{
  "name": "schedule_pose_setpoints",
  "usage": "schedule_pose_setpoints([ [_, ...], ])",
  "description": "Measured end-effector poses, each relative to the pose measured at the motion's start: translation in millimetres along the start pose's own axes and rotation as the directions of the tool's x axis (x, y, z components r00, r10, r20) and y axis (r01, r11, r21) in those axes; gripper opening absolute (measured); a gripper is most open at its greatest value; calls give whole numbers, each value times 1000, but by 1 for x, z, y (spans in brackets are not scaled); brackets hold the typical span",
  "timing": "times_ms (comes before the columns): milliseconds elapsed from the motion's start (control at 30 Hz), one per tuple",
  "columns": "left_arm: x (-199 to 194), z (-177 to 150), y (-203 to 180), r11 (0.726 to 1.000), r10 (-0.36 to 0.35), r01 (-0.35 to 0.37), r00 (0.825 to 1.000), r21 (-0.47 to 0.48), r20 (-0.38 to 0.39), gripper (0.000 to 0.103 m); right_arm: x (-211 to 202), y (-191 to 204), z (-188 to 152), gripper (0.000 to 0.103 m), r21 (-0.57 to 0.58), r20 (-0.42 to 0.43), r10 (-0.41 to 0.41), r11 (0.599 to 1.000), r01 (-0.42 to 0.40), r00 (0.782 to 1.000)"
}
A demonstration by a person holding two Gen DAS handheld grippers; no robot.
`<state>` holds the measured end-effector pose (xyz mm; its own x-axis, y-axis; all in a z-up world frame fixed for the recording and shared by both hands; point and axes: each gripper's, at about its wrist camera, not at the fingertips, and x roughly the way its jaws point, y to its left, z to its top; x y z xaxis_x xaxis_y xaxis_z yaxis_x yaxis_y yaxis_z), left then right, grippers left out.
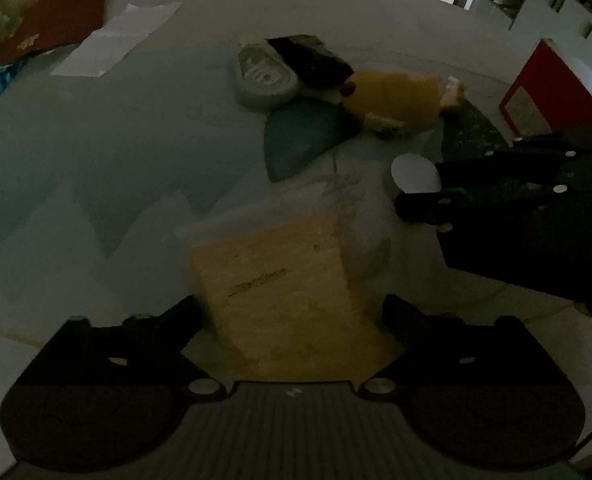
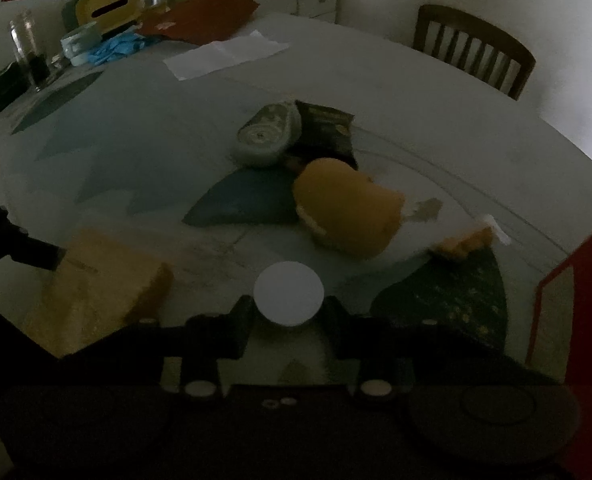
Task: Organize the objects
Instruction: 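Grasp the bag of brown granules with the left tool while the right tool grasps the white jar, then carry the granule bag and white jar into the shoebox and release both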
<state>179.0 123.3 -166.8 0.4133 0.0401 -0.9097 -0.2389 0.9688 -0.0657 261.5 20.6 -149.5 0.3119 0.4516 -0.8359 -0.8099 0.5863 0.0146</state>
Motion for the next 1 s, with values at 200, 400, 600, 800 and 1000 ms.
schedule_pose_setpoints([
  [200, -3, 2, -5, 1000, 12, -12, 1000, 5, 22, 84, -21, -12, -8, 36, 38, 20, -5, 999, 4, 1000],
  [400, -6, 4, -12, 1000, 4, -4, 1000, 7, 29, 81, -51, -28, -19, 36, 81, 47, -8, 997, 4, 999],
  [600, -17, 14, -31, 1000, -7, 5, 999, 30, 54, 81, -81, -42, -27, 36, 108, 71, -23, 994, 15, 997],
  [800, -34, 30, -55, 997, -29, 23, 995, 67, 93, 81, -115, -61, -33, 36, 134, 118, -43, 991, 27, 992],
  [1000, -51, 47, -89, 991, -66, 49, 988, 126, 139, 81, -146, -88, -43, 36, 183, 162, -81, 982, 50, 984],
])
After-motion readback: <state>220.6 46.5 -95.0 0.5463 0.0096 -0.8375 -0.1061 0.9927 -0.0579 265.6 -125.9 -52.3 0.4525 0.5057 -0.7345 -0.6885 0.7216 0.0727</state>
